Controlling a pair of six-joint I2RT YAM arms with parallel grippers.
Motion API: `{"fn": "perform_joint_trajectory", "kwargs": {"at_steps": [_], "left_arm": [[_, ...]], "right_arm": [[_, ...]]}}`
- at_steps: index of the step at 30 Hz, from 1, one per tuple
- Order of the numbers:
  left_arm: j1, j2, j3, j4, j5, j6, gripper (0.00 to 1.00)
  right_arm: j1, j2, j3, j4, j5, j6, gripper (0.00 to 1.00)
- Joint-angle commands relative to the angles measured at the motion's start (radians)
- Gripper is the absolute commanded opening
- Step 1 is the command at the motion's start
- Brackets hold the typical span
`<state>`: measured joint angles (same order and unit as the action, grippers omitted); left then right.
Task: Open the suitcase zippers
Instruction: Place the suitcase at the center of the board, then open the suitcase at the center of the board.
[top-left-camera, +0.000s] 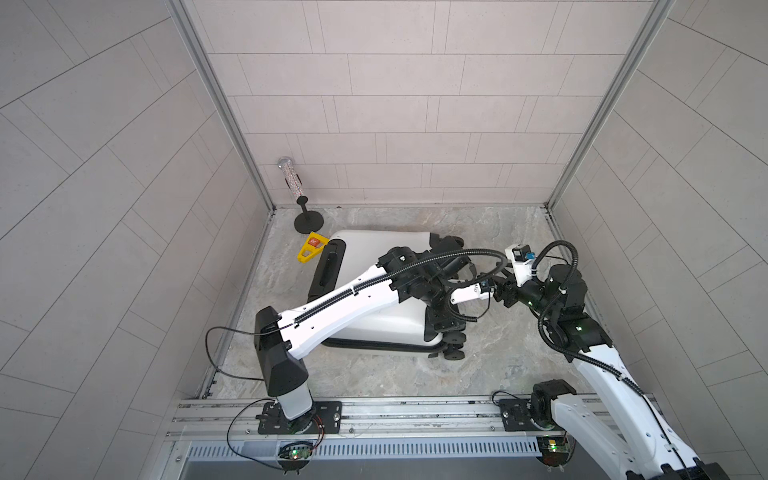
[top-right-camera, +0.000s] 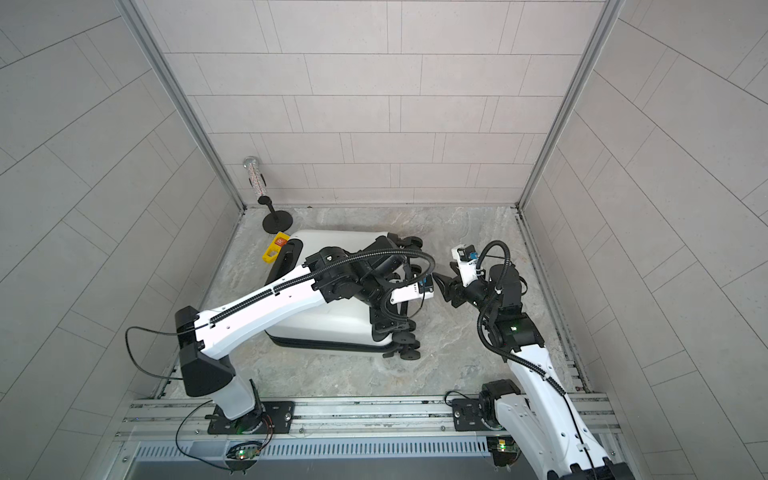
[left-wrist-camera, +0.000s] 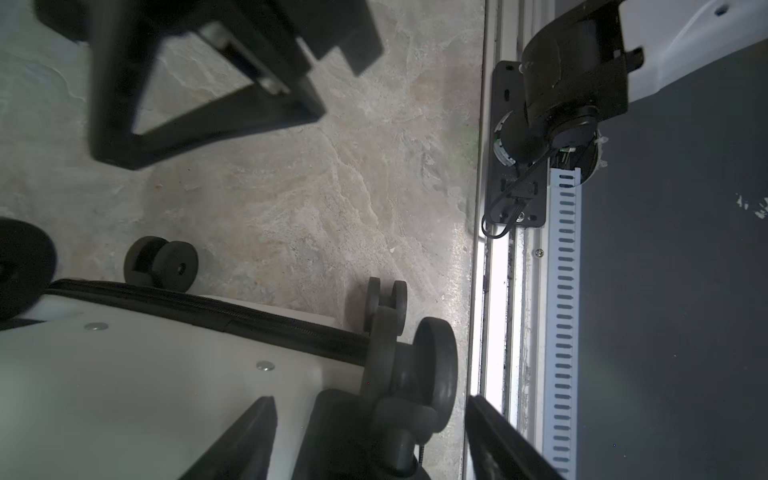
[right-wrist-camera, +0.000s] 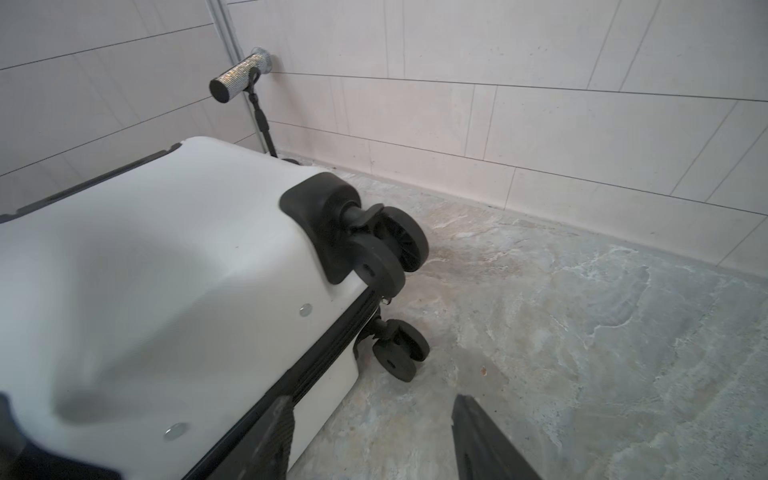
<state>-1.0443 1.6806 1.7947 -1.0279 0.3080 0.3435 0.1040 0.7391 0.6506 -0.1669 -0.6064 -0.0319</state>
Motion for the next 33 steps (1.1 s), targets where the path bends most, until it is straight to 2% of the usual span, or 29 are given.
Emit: {"fn": "perform_joint_trajectory", "kwargs": {"at_steps": [1, 3, 5, 8, 11, 14, 20, 24, 26, 27, 29, 31, 33], "left_arm": [[0.014, -0.1, -0.017, 0.0, -0.101, -0.06, 0.82], [0.038, -0.146, -0.052, 0.024, -0.157, -0.096, 0.82], [0.096, -0.206, -0.104, 0.063, -0.181, -0.159, 0.83], [0.19, -0.299, -0.193, 0.121, -0.191, -0.238, 0.83], [0.25, -0.372, -0.264, 0.158, -0.173, -0.265, 0.83], [0.268, -0.402, -0.301, 0.156, -0.176, -0.275, 0.83], [0.269, -0.44, -0.361, 0.179, -0.183, -0.297, 0.83], [0.27, -0.456, -0.388, 0.182, -0.196, -0.299, 0.83], [0.271, -0.465, -0.396, 0.181, -0.213, -0.298, 0.82], [0.27, -0.468, -0.398, 0.181, -0.219, -0.296, 0.82], [0.271, -0.48, -0.398, 0.18, -0.221, -0.279, 0.82], [0.27, -0.495, -0.392, 0.173, -0.199, -0.241, 0.81], [0.269, -0.515, -0.386, 0.163, -0.177, -0.197, 0.81]], "right_arm": [[0.006, -0.059, 0.096, -0.288, -0.147, -0.241, 0.71], [0.028, -0.085, 0.151, -0.45, -0.22, -0.366, 0.72], [0.084, -0.115, 0.197, -0.641, -0.242, -0.519, 0.74], [0.225, -0.139, 0.21, -0.759, -0.147, -0.575, 0.75], [0.406, -0.101, 0.195, -0.729, 0.016, -0.563, 0.77], [0.527, -0.032, 0.187, -0.622, 0.136, -0.517, 0.8], [0.539, 0.081, 0.135, -0.38, 0.152, -0.438, 0.83], [0.539, 0.169, 0.127, -0.338, 0.104, -0.439, 0.8], [0.539, 0.2, 0.14, -0.364, 0.08, -0.454, 0.73], [0.539, 0.202, 0.148, -0.372, 0.078, -0.447, 0.65], [0.533, 0.186, 0.176, -0.37, 0.079, -0.419, 0.4], [0.517, 0.162, 0.22, -0.355, 0.07, -0.382, 0.21], [0.482, 0.158, 0.284, -0.339, 0.051, -0.333, 0.09]]}}
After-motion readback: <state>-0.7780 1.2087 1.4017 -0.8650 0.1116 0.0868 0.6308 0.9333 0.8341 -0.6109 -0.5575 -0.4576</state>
